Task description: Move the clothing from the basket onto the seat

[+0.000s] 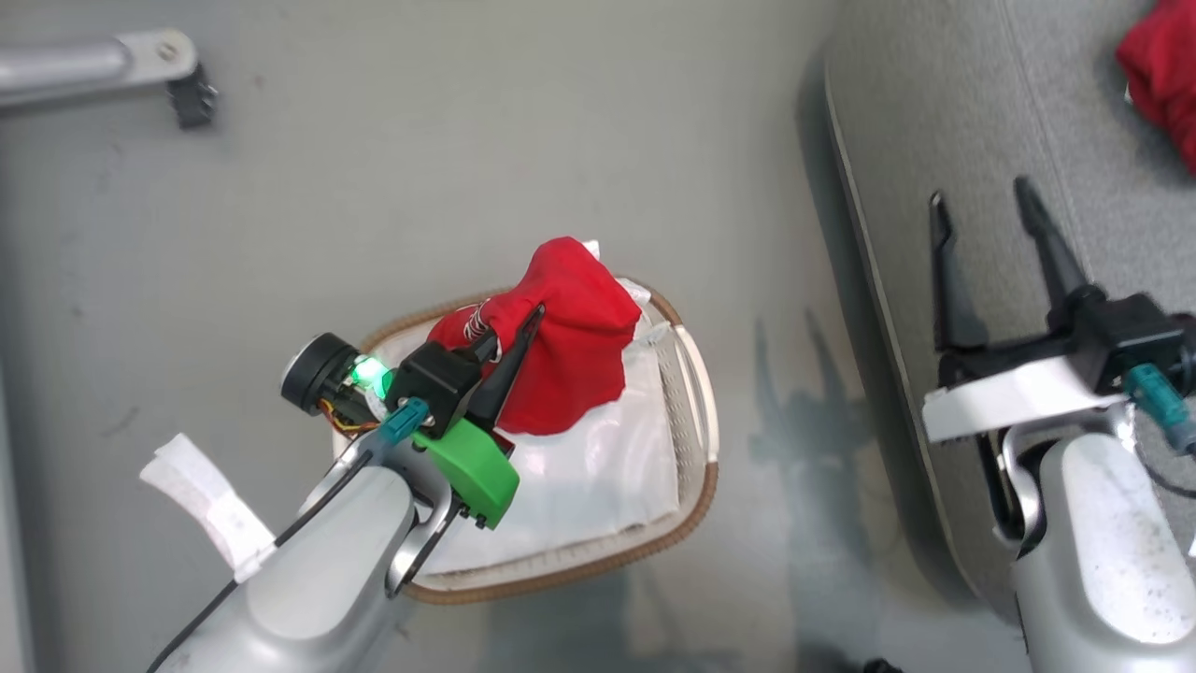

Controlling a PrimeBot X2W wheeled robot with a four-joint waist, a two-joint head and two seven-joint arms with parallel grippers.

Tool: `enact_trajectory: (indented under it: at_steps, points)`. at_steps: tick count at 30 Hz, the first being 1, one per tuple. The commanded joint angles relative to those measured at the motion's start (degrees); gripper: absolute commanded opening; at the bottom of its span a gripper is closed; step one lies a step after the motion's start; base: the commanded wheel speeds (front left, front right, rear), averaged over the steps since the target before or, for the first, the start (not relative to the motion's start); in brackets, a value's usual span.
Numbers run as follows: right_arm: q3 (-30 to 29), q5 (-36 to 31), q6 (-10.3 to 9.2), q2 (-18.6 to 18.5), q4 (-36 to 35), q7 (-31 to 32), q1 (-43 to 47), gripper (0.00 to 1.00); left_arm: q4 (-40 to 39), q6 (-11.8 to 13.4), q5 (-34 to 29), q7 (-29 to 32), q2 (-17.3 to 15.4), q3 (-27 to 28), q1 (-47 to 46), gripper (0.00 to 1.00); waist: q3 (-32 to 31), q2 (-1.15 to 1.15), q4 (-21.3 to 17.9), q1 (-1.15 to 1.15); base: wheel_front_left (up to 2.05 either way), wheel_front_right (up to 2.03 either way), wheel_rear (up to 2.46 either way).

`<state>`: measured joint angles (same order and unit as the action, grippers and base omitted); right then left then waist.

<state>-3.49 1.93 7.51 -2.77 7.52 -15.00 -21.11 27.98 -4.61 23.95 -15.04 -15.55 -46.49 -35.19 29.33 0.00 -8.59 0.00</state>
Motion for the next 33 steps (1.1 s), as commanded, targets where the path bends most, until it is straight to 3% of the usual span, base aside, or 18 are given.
enact_trajectory:
  at_steps: [1, 15, 25, 33]
  points:
    - [0.42, -0.20, -0.05, -0.22, 0.82, -0.28, 1.77, 1.00, -1.27, -0.26, -1.25, -0.20, -0.80, 0.72, 1.53, 0.00, -9.99, 0.00, 5.86, 0.00, 0.00, 0.00, 0.00]
    - [12.00, 2.03, -0.04, -0.21, 6.83, -0.28, 6.67, 1.00, -9.54, -1.86, -5.55, 0.17, -7.22, 3.60, -3.37, 0.00, -23.65, 0.00, 7.39, 0.00, 0.00, 0.00, 0.00]
    - [22.32, 5.82, -0.04, -0.21, 7.47, -0.28, 3.63, 1.00, -12.99, -2.41, -4.40, 2.84, -9.98, 3.27, -7.67, 0.00, -27.09, 0.00, 6.72, 0.00, 0.00, 0.00, 0.00]
    - [31.10, 11.19, -0.04, -0.22, 7.30, -0.28, -0.03, 1.00, -15.91, -2.49, -4.09, 4.25, -10.12, 2.26, -8.57, 0.00, -28.26, 0.00, 7.56, 0.00, 0.00, 0.00, 0.00]
